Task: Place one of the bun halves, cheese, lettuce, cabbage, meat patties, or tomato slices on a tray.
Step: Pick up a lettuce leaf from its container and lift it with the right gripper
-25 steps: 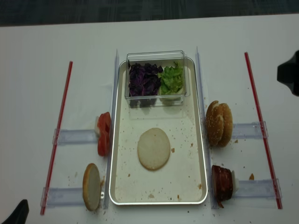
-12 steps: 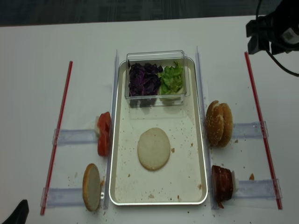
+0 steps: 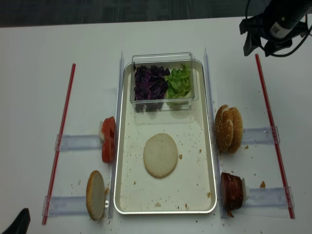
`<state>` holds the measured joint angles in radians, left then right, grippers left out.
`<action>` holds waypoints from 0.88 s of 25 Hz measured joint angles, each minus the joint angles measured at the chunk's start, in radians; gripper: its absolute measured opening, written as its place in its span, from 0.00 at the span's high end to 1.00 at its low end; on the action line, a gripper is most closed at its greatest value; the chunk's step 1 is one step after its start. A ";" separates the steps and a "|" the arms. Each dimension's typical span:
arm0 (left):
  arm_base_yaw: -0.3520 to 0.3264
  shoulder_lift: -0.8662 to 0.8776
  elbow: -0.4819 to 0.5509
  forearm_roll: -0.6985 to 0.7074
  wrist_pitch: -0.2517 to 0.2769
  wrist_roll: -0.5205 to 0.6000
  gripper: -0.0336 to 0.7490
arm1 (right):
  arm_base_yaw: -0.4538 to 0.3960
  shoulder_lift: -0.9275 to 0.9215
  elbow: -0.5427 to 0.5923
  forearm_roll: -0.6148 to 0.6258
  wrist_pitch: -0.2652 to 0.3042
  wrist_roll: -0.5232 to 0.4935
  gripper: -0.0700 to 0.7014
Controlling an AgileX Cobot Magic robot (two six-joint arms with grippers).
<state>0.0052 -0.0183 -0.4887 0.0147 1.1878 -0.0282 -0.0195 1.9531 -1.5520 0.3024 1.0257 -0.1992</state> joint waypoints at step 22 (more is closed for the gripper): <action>0.000 0.000 0.001 0.000 0.000 0.000 0.17 | 0.098 0.079 -0.109 -0.028 0.085 -0.004 0.29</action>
<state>0.0052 -0.0183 -0.4881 0.0147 1.1878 -0.0282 0.0789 2.0325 -1.6612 0.2747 1.1105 -0.2030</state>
